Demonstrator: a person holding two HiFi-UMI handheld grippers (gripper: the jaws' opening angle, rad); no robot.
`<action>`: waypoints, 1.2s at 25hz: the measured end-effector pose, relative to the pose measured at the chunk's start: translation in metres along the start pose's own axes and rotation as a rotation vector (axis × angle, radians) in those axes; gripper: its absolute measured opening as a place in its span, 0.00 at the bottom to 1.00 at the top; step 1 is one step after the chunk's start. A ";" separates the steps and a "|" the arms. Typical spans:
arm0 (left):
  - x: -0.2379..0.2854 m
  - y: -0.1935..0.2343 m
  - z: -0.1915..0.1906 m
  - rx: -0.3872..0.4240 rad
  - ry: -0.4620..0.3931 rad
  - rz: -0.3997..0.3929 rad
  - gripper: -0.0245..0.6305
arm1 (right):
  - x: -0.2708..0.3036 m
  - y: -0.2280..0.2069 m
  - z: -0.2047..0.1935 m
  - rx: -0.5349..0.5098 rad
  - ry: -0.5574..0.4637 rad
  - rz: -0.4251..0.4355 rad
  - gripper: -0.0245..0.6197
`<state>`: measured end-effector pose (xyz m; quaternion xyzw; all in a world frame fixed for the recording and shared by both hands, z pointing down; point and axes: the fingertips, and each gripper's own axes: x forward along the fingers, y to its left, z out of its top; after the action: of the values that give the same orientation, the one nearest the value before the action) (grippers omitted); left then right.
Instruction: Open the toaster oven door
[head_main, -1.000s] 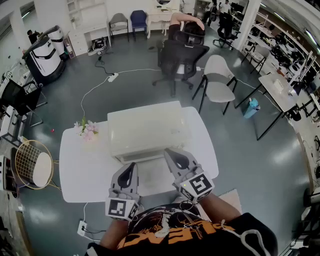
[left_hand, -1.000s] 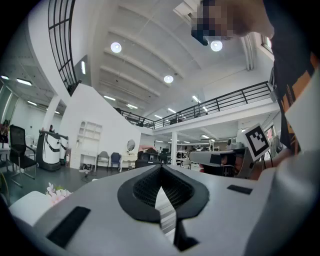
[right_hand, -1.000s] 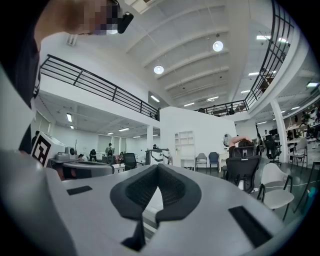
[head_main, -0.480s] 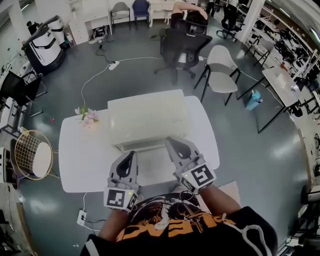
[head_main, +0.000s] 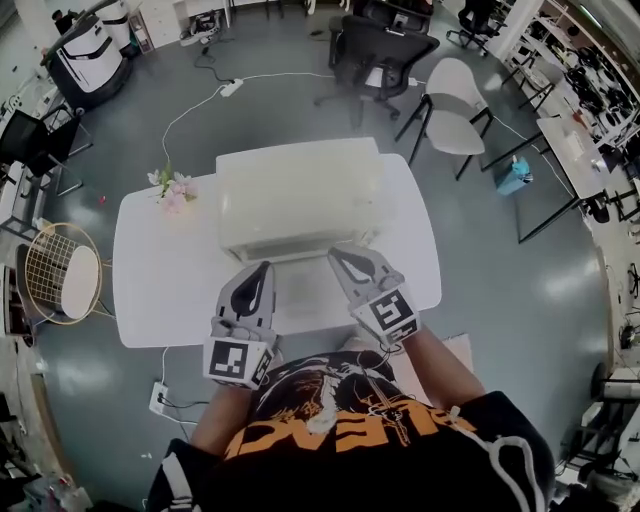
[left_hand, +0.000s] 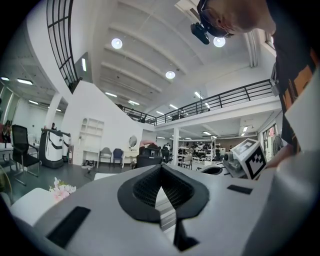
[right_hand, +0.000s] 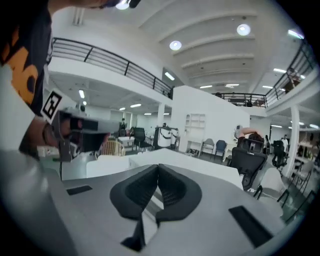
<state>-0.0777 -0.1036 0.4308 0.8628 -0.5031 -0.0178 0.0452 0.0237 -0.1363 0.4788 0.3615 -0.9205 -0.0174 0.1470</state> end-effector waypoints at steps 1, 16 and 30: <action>0.000 0.002 -0.003 -0.002 0.005 0.001 0.07 | 0.006 0.002 -0.013 -0.046 0.054 0.017 0.07; -0.006 0.014 -0.027 -0.017 0.065 0.023 0.07 | 0.045 -0.012 -0.132 -0.581 0.641 0.322 0.22; 0.003 0.021 -0.083 0.158 0.280 -0.068 0.07 | 0.025 0.013 -0.155 -0.620 0.757 0.420 0.19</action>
<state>-0.0883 -0.1118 0.5159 0.8742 -0.4624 0.1407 0.0463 0.0420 -0.1321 0.6356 0.0897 -0.8073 -0.1273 0.5693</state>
